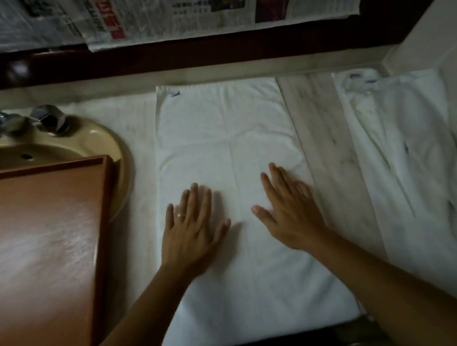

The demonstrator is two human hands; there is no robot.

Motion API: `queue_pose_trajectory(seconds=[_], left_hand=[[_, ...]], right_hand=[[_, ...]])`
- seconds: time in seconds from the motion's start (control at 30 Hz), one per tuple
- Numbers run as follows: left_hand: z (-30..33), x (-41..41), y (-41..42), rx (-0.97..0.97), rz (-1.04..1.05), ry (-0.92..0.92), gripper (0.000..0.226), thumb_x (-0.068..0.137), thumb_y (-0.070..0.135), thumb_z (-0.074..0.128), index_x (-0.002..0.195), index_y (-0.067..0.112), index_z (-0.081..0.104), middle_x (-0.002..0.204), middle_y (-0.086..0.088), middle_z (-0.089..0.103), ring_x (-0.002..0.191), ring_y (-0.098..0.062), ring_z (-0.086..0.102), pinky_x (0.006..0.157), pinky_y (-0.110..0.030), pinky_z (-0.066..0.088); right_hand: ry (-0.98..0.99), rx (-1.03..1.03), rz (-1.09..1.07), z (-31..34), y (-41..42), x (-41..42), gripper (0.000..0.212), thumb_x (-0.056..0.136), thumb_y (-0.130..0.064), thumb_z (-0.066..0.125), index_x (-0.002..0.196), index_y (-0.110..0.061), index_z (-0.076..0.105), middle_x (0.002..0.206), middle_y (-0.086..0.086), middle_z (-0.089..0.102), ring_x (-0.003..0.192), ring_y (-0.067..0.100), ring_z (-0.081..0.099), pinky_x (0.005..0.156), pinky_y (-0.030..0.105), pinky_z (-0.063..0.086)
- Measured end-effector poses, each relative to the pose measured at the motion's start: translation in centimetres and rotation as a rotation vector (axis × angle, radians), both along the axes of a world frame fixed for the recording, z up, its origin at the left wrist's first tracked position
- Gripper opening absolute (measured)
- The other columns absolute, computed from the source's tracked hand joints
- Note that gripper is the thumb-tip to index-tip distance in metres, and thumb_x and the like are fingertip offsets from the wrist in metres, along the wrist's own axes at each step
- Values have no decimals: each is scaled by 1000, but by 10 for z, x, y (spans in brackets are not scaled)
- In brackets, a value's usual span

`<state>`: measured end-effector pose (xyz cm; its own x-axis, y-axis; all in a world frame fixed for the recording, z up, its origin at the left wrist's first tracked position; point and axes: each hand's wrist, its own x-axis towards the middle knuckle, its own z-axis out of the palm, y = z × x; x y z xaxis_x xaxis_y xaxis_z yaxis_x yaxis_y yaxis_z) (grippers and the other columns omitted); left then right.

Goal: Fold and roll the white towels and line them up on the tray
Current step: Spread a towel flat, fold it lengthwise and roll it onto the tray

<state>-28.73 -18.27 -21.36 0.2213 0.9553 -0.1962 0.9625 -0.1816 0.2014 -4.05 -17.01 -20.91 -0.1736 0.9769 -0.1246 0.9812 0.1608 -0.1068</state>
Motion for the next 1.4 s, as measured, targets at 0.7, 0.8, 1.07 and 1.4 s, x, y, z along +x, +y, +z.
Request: queue_pose_trajectory(seconds=[0.7,0.8,1.07,1.4], left_hand=[[-4,-19,-116,-18,67,14,89,92,78,5,156,22,-20,162,-6,-27,152,-23,-17,124,-50,-3],[4,-17,-113,-50,152,38,95,89,80,3,155,16,-19,162,-12,-26,152,-28,-17,123,-51,-8],[37,64,-93,29,33,-37,65,96,59,41,149,23,31,160,-12,22,141,-34,31,111,-48,26],[55,182,-15,8,-63,-187,28,98,43,48,96,17,56,87,1,53,75,-20,57,69,-32,44]], right_hand=[[-5,-1,3,-10,-150,20,83,95,-69,19,157,-14,19,166,3,8,152,20,9,117,43,20],[-24,94,1,-3,-148,41,71,95,-60,33,149,-13,41,159,7,32,145,24,31,107,45,34],[151,247,-80,24,-48,59,40,94,-36,42,100,-7,68,108,10,65,91,35,61,75,42,51],[303,29,-145,51,119,93,28,98,-20,49,119,-11,64,121,5,60,104,25,59,80,27,42]])
